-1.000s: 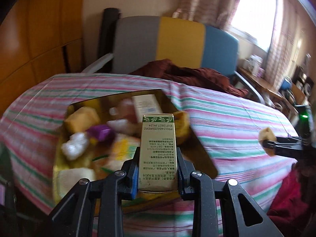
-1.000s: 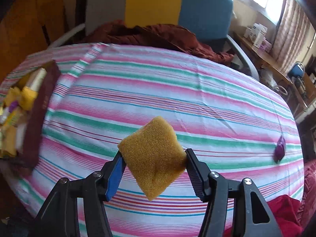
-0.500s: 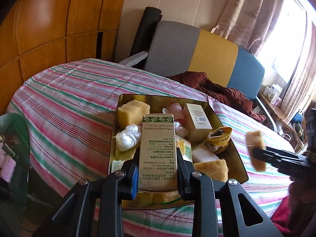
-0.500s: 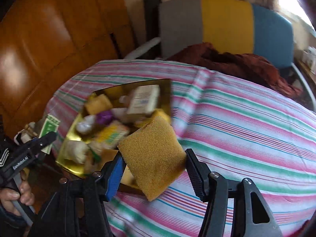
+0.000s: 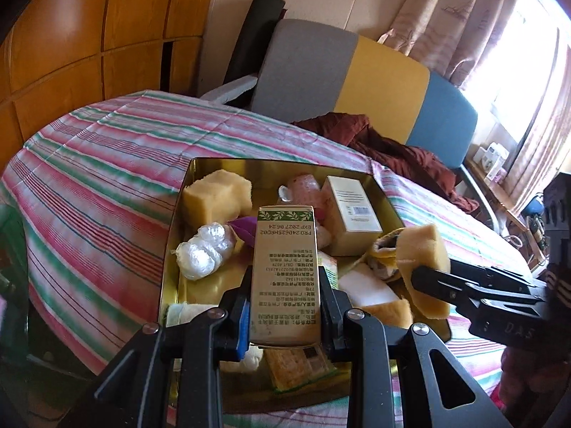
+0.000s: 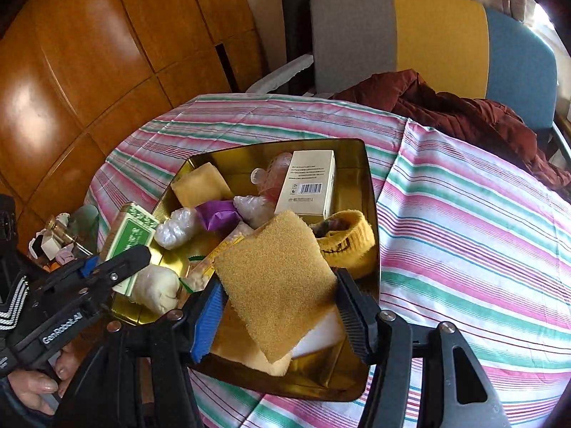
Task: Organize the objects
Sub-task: 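Lower the green box and tan sponge into the gold tray and open both tools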
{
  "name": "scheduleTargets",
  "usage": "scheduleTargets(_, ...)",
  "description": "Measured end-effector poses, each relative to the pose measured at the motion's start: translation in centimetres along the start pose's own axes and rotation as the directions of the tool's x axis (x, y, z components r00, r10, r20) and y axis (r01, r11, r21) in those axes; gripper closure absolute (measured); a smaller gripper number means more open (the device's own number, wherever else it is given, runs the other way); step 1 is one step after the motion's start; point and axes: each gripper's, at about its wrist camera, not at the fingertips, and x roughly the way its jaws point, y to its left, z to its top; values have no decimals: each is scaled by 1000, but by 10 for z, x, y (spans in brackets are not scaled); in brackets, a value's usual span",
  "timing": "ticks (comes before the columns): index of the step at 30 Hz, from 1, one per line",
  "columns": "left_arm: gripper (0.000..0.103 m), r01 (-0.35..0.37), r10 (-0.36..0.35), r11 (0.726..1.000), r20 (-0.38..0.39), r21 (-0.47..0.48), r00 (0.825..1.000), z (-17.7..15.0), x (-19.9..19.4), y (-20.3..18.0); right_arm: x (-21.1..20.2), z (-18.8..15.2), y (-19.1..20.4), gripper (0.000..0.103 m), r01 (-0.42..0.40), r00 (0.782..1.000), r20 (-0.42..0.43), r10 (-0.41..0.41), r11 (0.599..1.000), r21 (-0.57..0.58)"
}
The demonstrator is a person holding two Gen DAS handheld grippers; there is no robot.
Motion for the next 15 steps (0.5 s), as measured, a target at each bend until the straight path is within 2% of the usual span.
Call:
scheduleTargets(8,72,-30,30,1000,-50,9,998,3,32,0,17,8,1,42,13,1000,-11,-13,1000,0)
scheduleTargets(10,59,-39,39,999,-63,-4,997,3,36,1,25,9,1,39,26,999,-22,-26,1000,-5)
scheduleTargets(11,55,-39,39,999,-58,-12,998,2,36,2,28,9,2,39,32,999,-25,-33,999,-12)
scheduleTargets(15,55,-51,52,999,-42,5,998,-3,31,2,35,5,2,38,33,999,-30,-33,999,-14)
